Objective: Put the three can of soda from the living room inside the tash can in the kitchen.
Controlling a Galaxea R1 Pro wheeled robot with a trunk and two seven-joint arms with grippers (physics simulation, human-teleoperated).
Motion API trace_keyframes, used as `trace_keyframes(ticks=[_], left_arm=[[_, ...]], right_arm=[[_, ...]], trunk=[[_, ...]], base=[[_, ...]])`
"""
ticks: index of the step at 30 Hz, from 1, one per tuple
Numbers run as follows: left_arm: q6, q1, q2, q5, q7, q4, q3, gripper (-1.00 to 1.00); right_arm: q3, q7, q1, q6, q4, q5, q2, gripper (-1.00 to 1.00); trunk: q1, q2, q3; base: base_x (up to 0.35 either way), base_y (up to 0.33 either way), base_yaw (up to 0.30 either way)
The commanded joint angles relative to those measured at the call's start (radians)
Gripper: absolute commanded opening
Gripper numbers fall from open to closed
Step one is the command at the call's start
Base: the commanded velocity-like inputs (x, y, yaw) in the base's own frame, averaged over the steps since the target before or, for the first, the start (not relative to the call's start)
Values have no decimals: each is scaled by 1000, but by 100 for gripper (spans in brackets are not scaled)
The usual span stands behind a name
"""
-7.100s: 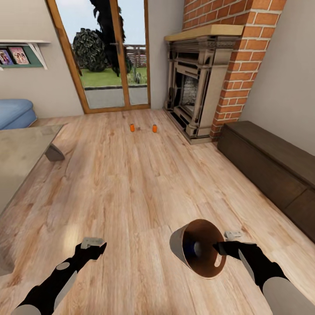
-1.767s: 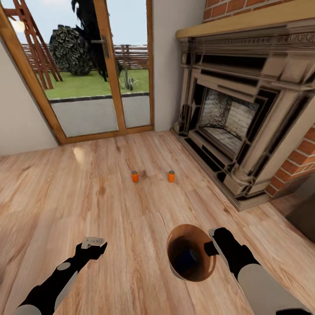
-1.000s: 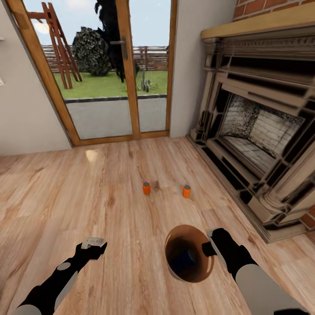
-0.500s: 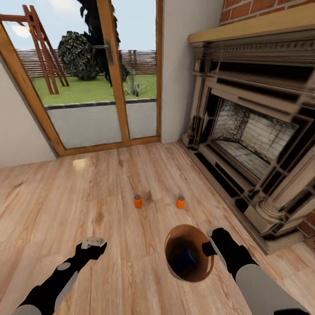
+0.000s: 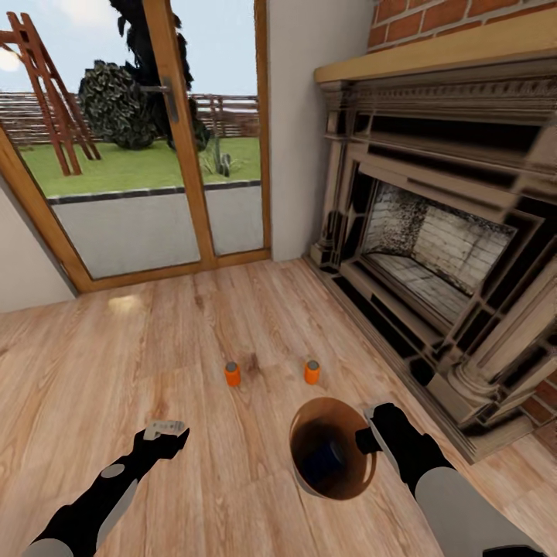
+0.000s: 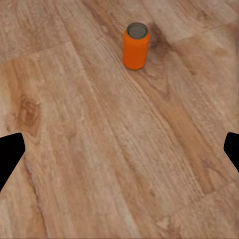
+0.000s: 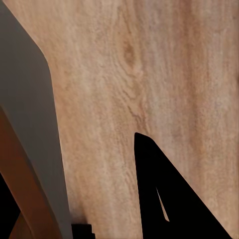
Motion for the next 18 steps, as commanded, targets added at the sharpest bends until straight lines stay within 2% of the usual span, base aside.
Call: trace_keyframes(ticks=[1,5,14,18], left_arm=[[0,0,0,0,0,0,0,100],[2,0,0,-1,-1,0,0,100],[2,0,0,0,0,0,0,100],[1,0,0,0,0,0,0,100]], right_arm=[[0,3,0,-1,0,-17,1,-100],[0,3,0,-1,0,-18,1,-100],[-2,3,0,-1,3,-16,9,-100],[-2,3,0,-1,3,-16,10,-100]], trunk=[[0,0,0],[0,0,1],[0,0,1],[0,0,1]], base=[[26,10,-17],[95,98,-9],[208,212,-1],[108,93,0]])
